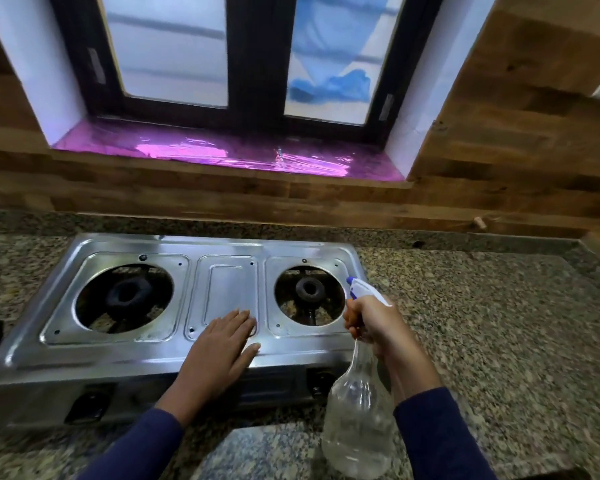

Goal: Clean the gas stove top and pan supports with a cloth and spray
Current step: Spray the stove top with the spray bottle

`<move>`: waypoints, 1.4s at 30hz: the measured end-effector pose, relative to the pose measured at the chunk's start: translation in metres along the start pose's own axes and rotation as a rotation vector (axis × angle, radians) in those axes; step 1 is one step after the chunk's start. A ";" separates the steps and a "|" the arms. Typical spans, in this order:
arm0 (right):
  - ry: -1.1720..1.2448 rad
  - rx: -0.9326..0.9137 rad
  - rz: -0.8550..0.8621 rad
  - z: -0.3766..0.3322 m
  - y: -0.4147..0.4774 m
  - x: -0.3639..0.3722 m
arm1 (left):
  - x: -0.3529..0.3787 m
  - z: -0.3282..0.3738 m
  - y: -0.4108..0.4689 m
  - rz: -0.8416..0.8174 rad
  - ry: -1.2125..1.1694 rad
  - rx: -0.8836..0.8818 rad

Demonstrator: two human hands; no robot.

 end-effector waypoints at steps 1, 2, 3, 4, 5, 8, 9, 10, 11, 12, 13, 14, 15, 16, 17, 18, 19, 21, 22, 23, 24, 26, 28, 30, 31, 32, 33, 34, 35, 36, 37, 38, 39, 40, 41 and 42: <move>0.014 0.015 -0.043 0.000 -0.001 0.010 | -0.002 -0.003 -0.002 0.014 0.000 -0.022; 0.024 0.026 -0.073 0.000 -0.003 0.019 | -0.003 -0.008 -0.005 0.019 -0.002 -0.045; 0.027 0.029 -0.091 -0.001 -0.006 0.027 | -0.006 -0.011 -0.008 0.029 -0.003 -0.061; 0.020 0.024 -0.106 -0.002 -0.008 0.036 | -0.008 -0.016 -0.012 0.036 -0.005 -0.075; 0.009 0.019 -0.120 -0.002 -0.010 0.047 | -0.011 -0.024 -0.016 0.046 0.000 -0.087; -0.002 0.021 -0.140 0.001 -0.015 0.071 | -0.022 -0.048 -0.026 0.053 -0.002 -0.120; 0.003 0.025 -0.152 0.000 -0.018 0.080 | -0.027 -0.058 -0.029 0.063 -0.001 -0.131; 0.007 0.028 -0.165 0.000 -0.020 0.087 | -0.031 -0.067 -0.031 0.067 0.004 -0.140; 0.005 0.029 -0.176 0.000 -0.023 0.094 | -0.036 -0.075 -0.034 0.071 0.010 -0.146; 0.000 0.023 -0.183 0.000 -0.026 0.100 | -0.039 -0.082 -0.035 0.072 0.012 -0.150; -0.004 0.013 -0.190 0.000 -0.029 0.110 | -0.044 -0.090 -0.037 0.078 0.010 -0.155; -0.005 0.005 -0.197 0.002 -0.032 0.117 | -0.047 -0.097 -0.038 0.088 0.009 -0.159; -0.001 -0.003 -0.210 0.003 -0.035 0.126 | -0.049 -0.105 -0.040 0.100 0.005 -0.166; 0.006 -0.003 -0.223 0.006 -0.037 0.134 | -0.052 -0.112 -0.041 0.112 0.002 -0.173; 0.006 0.001 -0.237 0.006 -0.040 0.140 | -0.053 -0.118 -0.042 0.124 0.000 -0.180; -0.007 -0.001 -0.256 0.004 -0.043 0.146 | -0.054 -0.123 -0.044 0.134 0.001 -0.187; -0.025 -0.007 -0.282 0.001 -0.048 0.152 | -0.056 -0.129 -0.046 0.141 0.004 -0.194; -0.066 -0.032 -0.321 -0.001 -0.056 0.162 | -0.058 -0.138 -0.048 0.153 0.008 -0.202; -0.075 -0.035 -0.330 0.000 -0.060 0.169 | -0.060 -0.143 -0.050 0.154 0.007 -0.205; -0.072 -0.025 -0.332 0.003 -0.064 0.175 | -0.062 -0.147 -0.051 0.157 0.007 -0.209; -0.066 -0.018 -0.332 0.006 -0.066 0.181 | -0.064 -0.152 -0.052 0.163 0.009 -0.217; -0.072 -0.039 -0.330 0.004 -0.069 0.189 | -0.068 -0.162 -0.055 0.182 0.014 -0.240; -0.088 -0.078 -0.341 -0.003 -0.069 0.195 | -0.073 -0.174 -0.059 0.206 0.009 -0.274; -0.073 -0.105 -0.349 -0.012 -0.071 0.205 | -0.078 -0.186 -0.063 0.224 0.005 -0.308; -0.055 -0.123 -0.358 -0.016 -0.072 0.209 | -0.079 -0.190 -0.064 0.231 0.002 -0.320; -0.047 -0.149 -0.375 -0.021 -0.073 0.218 | -0.082 -0.196 -0.067 0.239 0.002 -0.336; -0.050 -0.177 -0.394 -0.025 -0.074 0.225 | -0.084 -0.200 -0.069 0.248 0.006 -0.349; -0.062 -0.196 -0.415 -0.029 -0.074 0.231 | -0.085 -0.204 -0.071 0.254 0.012 -0.361; -0.076 -0.210 -0.440 -0.032 -0.075 0.238 | -0.087 -0.209 -0.074 0.257 0.017 -0.372; -0.091 -0.219 -0.461 -0.037 -0.076 0.243 | -0.089 -0.213 -0.075 0.259 0.018 -0.385; -0.100 -0.227 -0.479 -0.041 -0.077 0.249 | -0.091 -0.219 -0.077 0.263 0.017 -0.400; -0.103 -0.235 -0.487 -0.046 -0.079 0.254 | -0.092 -0.224 -0.079 0.265 0.015 -0.416; -0.102 -0.248 -0.494 -0.050 -0.081 0.261 | -0.094 -0.229 -0.081 0.269 0.013 -0.432; -0.094 -0.256 -0.503 -0.052 -0.084 0.267 | -0.095 -0.233 -0.083 0.274 0.014 -0.446; -0.083 -0.254 -0.510 -0.052 -0.086 0.276 | -0.097 -0.238 -0.087 0.281 0.016 -0.460; -0.073 -0.238 -0.509 -0.051 -0.087 0.281 | -0.097 -0.241 -0.089 0.287 0.019 -0.465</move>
Point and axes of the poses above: each hand's wrist, its own y-axis towards the middle knuckle, its own x-axis out of the palm, z = x × y, the point moved 7 cm from there along y, towards the middle knuckle, and after that the axes turned 15 degrees about -x, right-handed, at the moved point
